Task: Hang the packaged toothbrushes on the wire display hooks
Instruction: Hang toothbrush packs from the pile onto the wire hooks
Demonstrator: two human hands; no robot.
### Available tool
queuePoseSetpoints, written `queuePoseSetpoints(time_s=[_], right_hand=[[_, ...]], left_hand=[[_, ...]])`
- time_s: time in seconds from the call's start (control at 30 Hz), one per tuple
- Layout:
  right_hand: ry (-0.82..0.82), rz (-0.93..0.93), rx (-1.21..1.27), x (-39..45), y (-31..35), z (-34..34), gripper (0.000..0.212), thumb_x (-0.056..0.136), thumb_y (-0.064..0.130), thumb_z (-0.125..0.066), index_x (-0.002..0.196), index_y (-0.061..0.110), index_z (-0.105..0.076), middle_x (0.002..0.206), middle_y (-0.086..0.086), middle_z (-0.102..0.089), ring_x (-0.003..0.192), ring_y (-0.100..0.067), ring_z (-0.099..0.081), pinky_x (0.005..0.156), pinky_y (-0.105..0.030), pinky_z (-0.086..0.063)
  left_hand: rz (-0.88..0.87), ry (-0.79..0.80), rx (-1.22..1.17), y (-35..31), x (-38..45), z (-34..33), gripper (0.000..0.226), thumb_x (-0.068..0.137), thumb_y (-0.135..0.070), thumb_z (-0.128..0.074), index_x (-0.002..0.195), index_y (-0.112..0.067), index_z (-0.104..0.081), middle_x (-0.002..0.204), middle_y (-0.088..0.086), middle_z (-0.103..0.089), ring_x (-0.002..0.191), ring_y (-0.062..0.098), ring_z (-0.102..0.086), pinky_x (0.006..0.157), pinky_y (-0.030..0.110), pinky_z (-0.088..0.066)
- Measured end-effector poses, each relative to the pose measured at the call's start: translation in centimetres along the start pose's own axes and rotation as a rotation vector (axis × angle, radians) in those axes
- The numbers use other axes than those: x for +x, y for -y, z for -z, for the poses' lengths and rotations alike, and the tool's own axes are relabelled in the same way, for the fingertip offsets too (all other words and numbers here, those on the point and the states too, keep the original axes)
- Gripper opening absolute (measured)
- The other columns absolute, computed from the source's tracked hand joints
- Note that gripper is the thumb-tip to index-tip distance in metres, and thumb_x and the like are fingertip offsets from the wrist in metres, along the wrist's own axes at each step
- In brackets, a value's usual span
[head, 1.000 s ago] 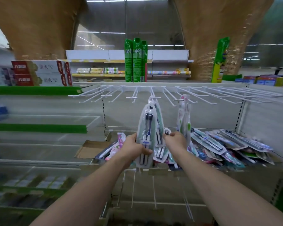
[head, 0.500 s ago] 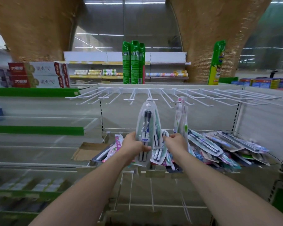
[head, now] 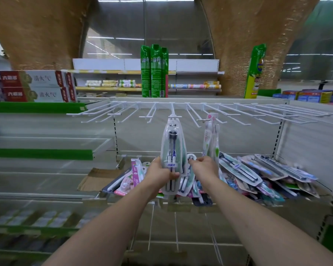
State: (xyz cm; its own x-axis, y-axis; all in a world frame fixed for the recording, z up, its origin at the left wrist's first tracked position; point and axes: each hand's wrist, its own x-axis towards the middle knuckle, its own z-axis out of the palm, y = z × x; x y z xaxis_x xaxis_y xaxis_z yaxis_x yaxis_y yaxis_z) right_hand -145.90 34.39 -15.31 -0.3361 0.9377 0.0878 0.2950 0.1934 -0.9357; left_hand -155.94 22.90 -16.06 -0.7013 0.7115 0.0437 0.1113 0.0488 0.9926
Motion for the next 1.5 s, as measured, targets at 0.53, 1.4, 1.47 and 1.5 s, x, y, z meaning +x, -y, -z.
queuePoseSetpoints(time_s=[0.53, 1.4, 1.47, 1.5], right_hand=[[0.021, -0.078, -0.083, 3.3, 0.4, -0.7, 0.025, 0.094, 0.037, -0.066, 0.112, 0.019, -0.066, 0.109, -0.002, -0.067, 0.089, -0.022, -0.055, 0.076, -0.028, -0.042], [0.005, 0.003, -0.220, 3.2, -1.5, -2.0, 0.015, 0.093, 0.016, -0.062, 0.099, 0.009, -0.075, 0.103, -0.011, -0.074, 0.090, -0.025, -0.068, 0.080, -0.036, -0.057], [-0.002, -0.023, -0.204, 2.6, -1.4, -2.0, 0.013, 0.094, 0.016, -0.061, 0.094, 0.010, -0.072, 0.101, -0.009, -0.073, 0.084, -0.025, -0.065, 0.079, -0.035, -0.055], [-0.005, -0.031, -0.202, 2.3, -1.5, -2.1, 0.010, 0.094, 0.016, -0.060, 0.091, 0.014, -0.069, 0.099, -0.006, -0.072, 0.081, -0.023, -0.061, 0.076, -0.033, -0.054]], left_hand=[[0.061, -0.081, 0.219, -1.1, 6.3, -1.6, 0.047, 0.096, -0.038, -0.067, 0.128, -0.011, -0.045, 0.117, 0.008, -0.060, 0.110, 0.028, -0.059, 0.099, 0.039, -0.048], [-0.017, -0.172, 0.173, 0.1, 6.6, 1.4, 0.039, 0.088, -0.055, -0.072, 0.104, -0.020, -0.063, 0.101, 0.000, -0.065, 0.098, 0.023, -0.062, 0.096, 0.046, -0.056], [-0.008, -0.205, 0.175, 0.3, 6.4, 2.0, 0.034, 0.089, -0.054, -0.071, 0.097, -0.021, -0.064, 0.098, 0.000, -0.069, 0.094, 0.023, -0.064, 0.093, 0.045, -0.057], [-0.002, -0.218, 0.182, 0.5, 6.3, 2.2, 0.032, 0.089, -0.053, -0.071, 0.095, -0.022, -0.066, 0.097, 0.000, -0.070, 0.092, 0.023, -0.065, 0.091, 0.045, -0.058]])
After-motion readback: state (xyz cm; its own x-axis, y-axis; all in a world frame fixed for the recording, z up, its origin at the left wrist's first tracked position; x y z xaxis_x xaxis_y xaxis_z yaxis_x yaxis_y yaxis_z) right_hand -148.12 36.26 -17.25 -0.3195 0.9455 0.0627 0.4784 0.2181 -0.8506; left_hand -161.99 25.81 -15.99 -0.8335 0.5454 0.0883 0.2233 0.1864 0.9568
